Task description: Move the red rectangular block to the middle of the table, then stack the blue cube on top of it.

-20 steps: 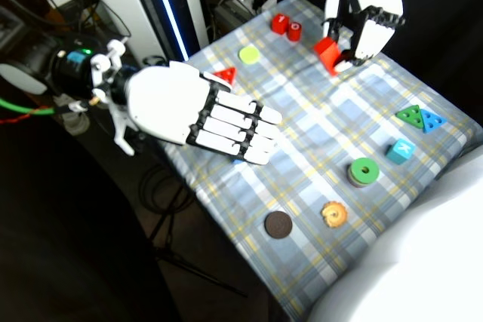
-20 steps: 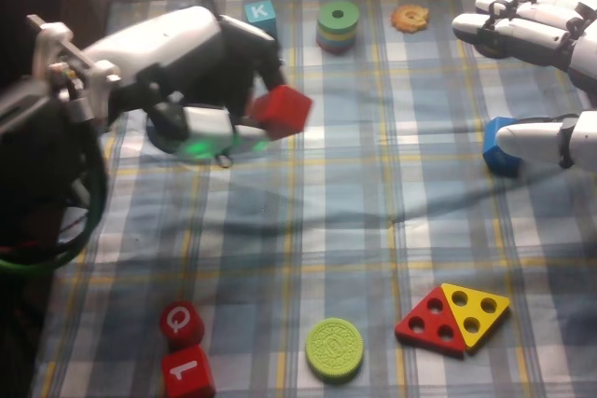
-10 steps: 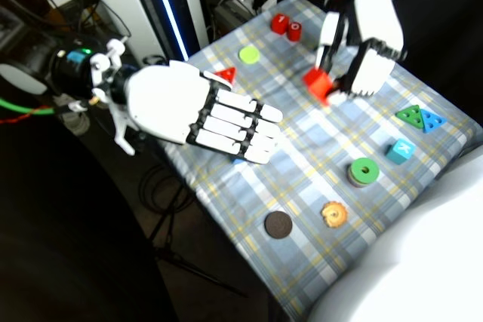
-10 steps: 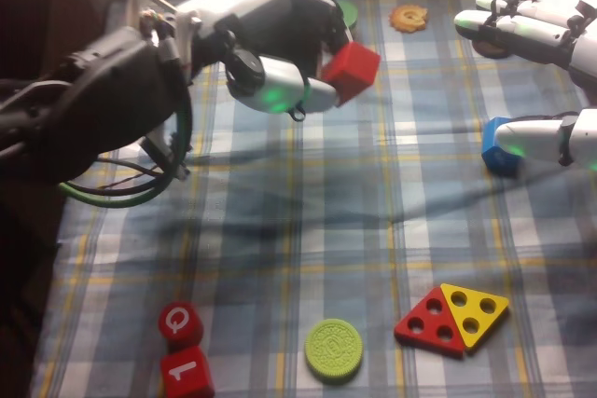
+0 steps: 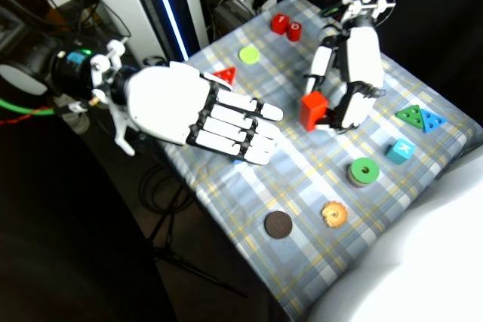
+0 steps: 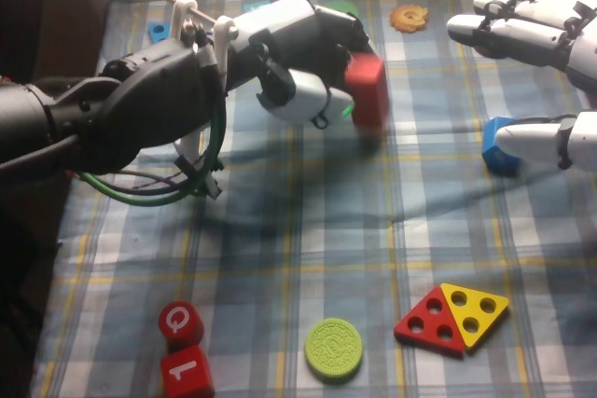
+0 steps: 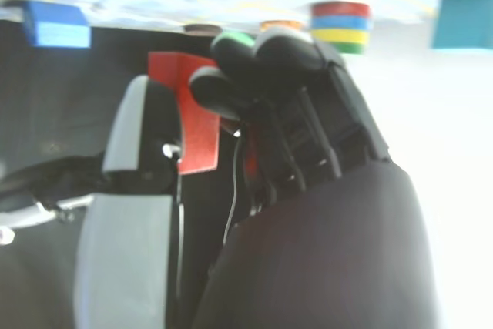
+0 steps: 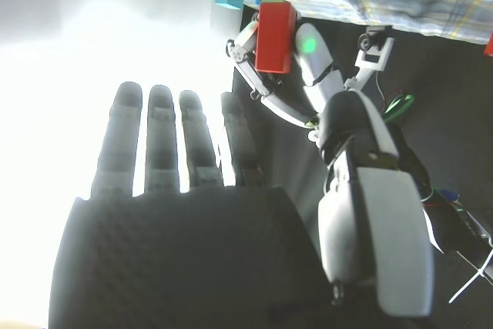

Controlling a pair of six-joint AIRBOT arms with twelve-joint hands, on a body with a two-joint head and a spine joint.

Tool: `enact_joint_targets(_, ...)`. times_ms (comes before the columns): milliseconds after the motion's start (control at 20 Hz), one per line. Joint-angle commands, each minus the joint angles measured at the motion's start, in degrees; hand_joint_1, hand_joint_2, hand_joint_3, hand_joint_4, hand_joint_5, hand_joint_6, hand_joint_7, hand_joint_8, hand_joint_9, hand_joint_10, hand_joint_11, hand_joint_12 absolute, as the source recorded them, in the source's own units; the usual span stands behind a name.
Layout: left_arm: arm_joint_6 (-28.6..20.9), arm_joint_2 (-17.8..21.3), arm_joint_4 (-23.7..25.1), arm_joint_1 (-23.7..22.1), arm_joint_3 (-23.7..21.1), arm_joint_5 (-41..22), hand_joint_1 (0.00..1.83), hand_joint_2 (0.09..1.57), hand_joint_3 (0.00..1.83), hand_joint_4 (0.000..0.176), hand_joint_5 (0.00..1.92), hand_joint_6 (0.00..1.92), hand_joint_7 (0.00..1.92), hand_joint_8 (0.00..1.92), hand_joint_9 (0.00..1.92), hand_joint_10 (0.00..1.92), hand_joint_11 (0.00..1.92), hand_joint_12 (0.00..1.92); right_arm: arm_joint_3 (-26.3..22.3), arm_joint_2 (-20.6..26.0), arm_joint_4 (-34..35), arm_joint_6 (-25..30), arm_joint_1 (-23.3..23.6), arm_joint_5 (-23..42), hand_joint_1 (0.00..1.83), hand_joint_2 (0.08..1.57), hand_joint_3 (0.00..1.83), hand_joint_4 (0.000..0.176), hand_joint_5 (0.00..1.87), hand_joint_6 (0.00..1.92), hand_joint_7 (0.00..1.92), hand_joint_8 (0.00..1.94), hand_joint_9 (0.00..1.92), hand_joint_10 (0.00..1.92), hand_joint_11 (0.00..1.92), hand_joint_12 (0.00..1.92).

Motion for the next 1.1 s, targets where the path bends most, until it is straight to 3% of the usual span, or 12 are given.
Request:
enact_joint_targets(0, -1.1, -0.2, 0.1, 0.0, 0.3, -5.4, 1.07, 1.21, 0.00, 0.000, 0.38, 0.49, 0.51, 0.78, 0.50, 1.14, 0.41, 1.77, 0.3, -0.1, 0.4, 0.2, 0.3, 6.8, 0.24, 1.25, 0.00, 0.117, 0.00, 0.00, 0.00, 0.00, 0.00, 0.00, 0.00, 0.00)
enact_joint_targets(150, -3.3, -0.2, 0.2, 1.1, 0.4, -5.6, 0.90, 1.23, 0.00, 0.000, 0.29, 0.36, 0.48, 0.59, 0.45, 1.08, 0.34, 1.75, 0.4, -0.1, 0.4, 0.2, 0.3, 6.8, 0.23, 1.25, 0.00, 0.123, 0.00, 0.00, 0.00, 0.00, 0.00, 0.00, 0.00, 0.00)
enact_joint_targets(250, -3.3, 0.1, 0.2, 1.6, -0.1, -5.8, 0.92, 1.23, 0.00, 0.000, 0.28, 0.28, 0.43, 0.59, 0.38, 1.09, 0.23, 1.74, 0.4, -0.1, 0.4, 0.2, 0.3, 6.8, 0.22, 1.25, 0.00, 0.111, 0.00, 0.00, 0.00, 0.00, 0.00, 0.00, 0.00, 0.00)
enact_joint_targets(300, -3.3, 0.8, 0.3, 2.0, -1.0, -6.5, 0.94, 1.23, 0.00, 0.000, 0.25, 0.21, 0.35, 0.55, 0.31, 1.10, 0.19, 1.74, 0.4, -0.1, 0.4, 0.2, 0.3, 6.8, 0.19, 1.25, 0.00, 0.082, 0.00, 0.00, 0.00, 0.00, 0.00, 0.00, 0.00, 0.00)
enact_joint_targets(350, -3.3, 1.5, 0.5, 2.1, -1.7, -7.2, 0.97, 1.22, 0.00, 0.004, 0.25, 0.14, 0.29, 0.37, 0.27, 1.01, 0.15, 1.68, 0.3, -0.1, 0.4, 0.2, 0.3, 6.8, 0.19, 1.25, 0.00, 0.083, 0.00, 0.00, 0.00, 0.00, 0.00, 0.00, 0.00, 0.00)
enact_joint_targets(400, -3.3, 2.4, 1.0, 2.3, -2.8, -8.3, 0.98, 1.22, 0.00, 0.034, 0.25, 0.09, 0.24, 0.20, 0.19, 0.92, 0.04, 1.65, 0.3, -0.1, 0.4, 0.4, 0.3, 6.8, 0.21, 1.24, 0.00, 0.088, 0.00, 0.00, 0.00, 0.00, 0.00, 0.00, 0.00, 0.00)
enact_joint_targets(500, -3.3, 4.8, 1.8, 2.4, -5.3, -10.7, 0.94, 1.21, 0.00, 0.033, 0.25, 0.03, 0.30, 0.08, 0.11, 0.90, 0.00, 1.60, 0.3, -0.1, 0.4, 0.6, 0.3, 6.8, 0.24, 1.24, 0.00, 0.094, 0.00, 0.00, 0.00, 0.00, 0.00, 0.00, 0.00, 0.00)
enact_joint_targets(700, -3.3, 11.5, 4.8, 3.5, -12.4, -18.5, 0.82, 1.24, 0.00, 0.044, 0.18, 0.01, 0.22, 0.02, 0.00, 0.66, 0.00, 1.37, 0.4, -0.1, 1.1, 0.6, -0.2, 6.7, 0.37, 1.21, 0.00, 0.058, 0.00, 0.00, 0.00, 0.00, 0.00, 0.00, 0.00, 0.00)
enact_joint_targets(750, -3.4, 13.2, 5.5, 4.3, -14.3, -20.5, 0.80, 1.25, 0.00, 0.062, 0.15, 0.00, 0.19, 0.00, 0.00, 0.53, 0.00, 1.31, 0.5, -0.1, 1.5, 0.6, -0.4, 6.7, 0.38, 1.20, 0.00, 0.041, 0.00, 0.00, 0.00, 0.00, 0.00, 0.00, 0.00, 0.00)
enact_joint_targets(850, -3.4, 16.3, 6.6, 6.2, -17.9, -25.0, 0.79, 1.27, 0.00, 0.027, 0.20, 0.01, 0.17, 0.00, 0.02, 0.37, 0.00, 1.01, 0.8, -0.1, 2.4, 0.6, -1.0, 6.1, 0.47, 1.19, 0.00, 0.025, 0.00, 0.00, 0.00, 0.00, 0.00, 0.00, 0.00, 0.00)
enact_joint_targets(950, -3.5, 18.4, 7.1, 7.7, -20.2, -28.2, 0.81, 1.29, 0.00, 0.003, 0.22, 0.01, 0.23, 0.01, 0.06, 0.57, 0.00, 1.33, 1.4, -0.1, 3.4, 0.6, -2.3, 5.6, 0.44, 1.18, 0.02, 0.009, 0.01, 0.00, 0.04, 0.07, 0.08, 0.13, 0.00, 1.09)
enact_joint_targets(1050, -4.5, 20.2, 7.6, 9.3, -21.9, -31.4, 0.80, 1.30, 0.00, 0.000, 0.21, 0.00, 0.22, 0.00, 0.11, 0.45, 0.00, 1.29, 2.3, -1.0, 5.0, 0.6, -3.8, 5.5, 0.51, 1.17, 0.00, 0.010, 0.03, 0.01, 0.09, 0.02, 0.03, 0.22, 0.00, 1.19)
